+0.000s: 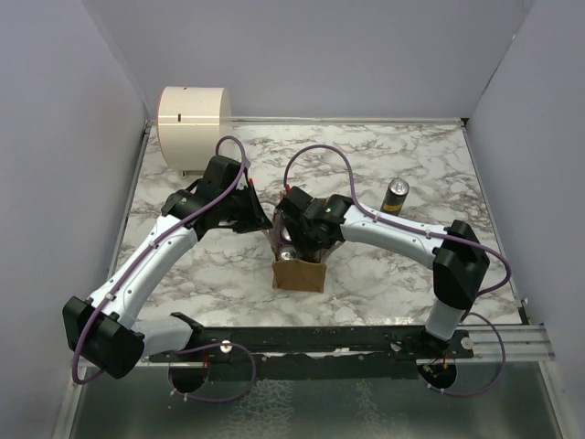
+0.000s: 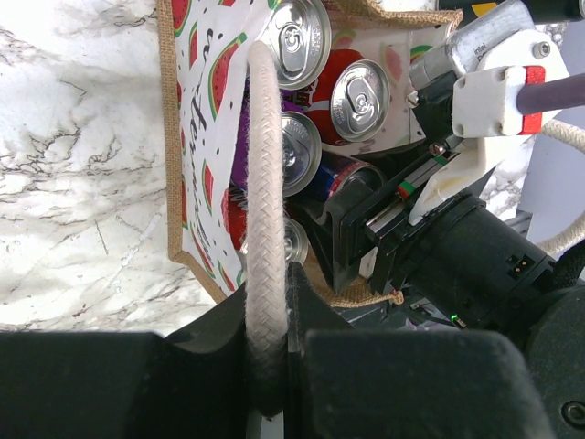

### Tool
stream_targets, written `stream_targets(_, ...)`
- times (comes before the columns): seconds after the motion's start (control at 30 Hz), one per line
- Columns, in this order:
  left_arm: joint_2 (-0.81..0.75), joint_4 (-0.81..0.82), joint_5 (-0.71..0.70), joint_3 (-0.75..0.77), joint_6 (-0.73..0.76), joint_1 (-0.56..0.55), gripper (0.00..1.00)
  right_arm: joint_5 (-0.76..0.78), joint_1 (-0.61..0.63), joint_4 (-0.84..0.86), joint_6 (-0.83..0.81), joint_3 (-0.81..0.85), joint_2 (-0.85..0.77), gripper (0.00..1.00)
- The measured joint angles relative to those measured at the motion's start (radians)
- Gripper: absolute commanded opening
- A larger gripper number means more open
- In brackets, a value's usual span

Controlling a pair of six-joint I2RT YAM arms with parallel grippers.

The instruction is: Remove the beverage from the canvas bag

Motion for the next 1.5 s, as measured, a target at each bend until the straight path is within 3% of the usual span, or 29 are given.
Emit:
stream_targets(0.5,0.003,0.0,0.0,0.0,0.003,0.0,0.0,-0.005,-0.001,-0.113,-0.01,0.113,-0.011,0.22)
stream_targets(0.77,0.005,0.001,0.0,0.0,0.01,0.0,0.0,-0.013,-0.001,-0.179,-0.04,0.221,-0.135,0.07)
stream_targets(1.23,0.021,0.008,0.001,0.0,0.01,0.0,0.0,0.067,-0.001,-0.192,-0.101,0.488,-0.253,0.05)
stream_targets(1.5,0.021,0.011,0.001,0.0,-0.002,0.0,0.0,0.264,-0.001,-0.188,-0.188,0.491,-0.367,0.04)
